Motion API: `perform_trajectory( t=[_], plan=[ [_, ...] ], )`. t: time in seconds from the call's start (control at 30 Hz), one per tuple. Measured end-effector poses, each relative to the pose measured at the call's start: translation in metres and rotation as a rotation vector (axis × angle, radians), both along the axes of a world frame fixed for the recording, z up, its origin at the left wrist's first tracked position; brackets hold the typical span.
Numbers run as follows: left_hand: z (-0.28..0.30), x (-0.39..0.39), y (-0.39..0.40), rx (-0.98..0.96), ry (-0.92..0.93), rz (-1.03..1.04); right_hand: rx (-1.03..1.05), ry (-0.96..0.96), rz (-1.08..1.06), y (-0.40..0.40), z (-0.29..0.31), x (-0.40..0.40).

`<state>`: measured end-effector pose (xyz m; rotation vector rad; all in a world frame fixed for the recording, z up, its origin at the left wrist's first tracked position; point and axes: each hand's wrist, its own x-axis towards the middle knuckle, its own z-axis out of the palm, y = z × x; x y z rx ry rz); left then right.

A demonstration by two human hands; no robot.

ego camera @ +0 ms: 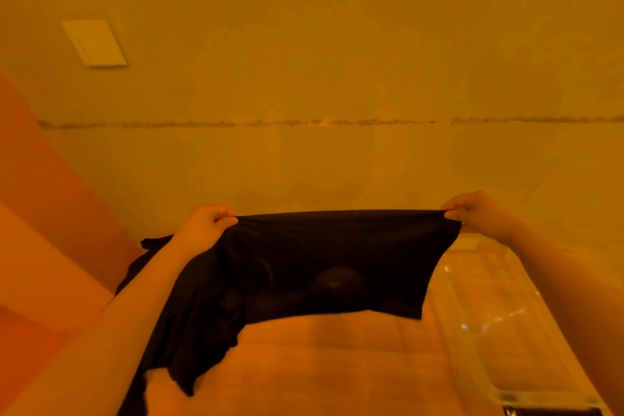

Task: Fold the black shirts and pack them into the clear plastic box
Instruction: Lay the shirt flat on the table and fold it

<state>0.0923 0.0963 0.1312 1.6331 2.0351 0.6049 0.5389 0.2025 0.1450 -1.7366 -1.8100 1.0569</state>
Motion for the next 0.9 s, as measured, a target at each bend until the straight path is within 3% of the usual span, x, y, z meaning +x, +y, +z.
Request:
perform_trajectory(
  t=[0.4,0.6,0.77,0.9],
  plan=[
    [0.059,-0.005,-0.01,0.014,-0.059,-0.083,0.05,0.056,0.085,-0.011,0.055,0.017],
    [0.082,-0.012,-0.031,-0.161,-0.112,-0.21,-0.19,0.099,0.201,-0.016,0.06,0.036],
    [0.064,-0.019,-0.023,-0.347,-0.219,-0.237,-0.42,-0.04,0.286,0.005,0.036,0.04],
    [0.017,-0.019,0.018,-0.429,-0.163,-0.176,-0.392,-0.088,0.191,0.031,0.006,0.007]
  ],
)
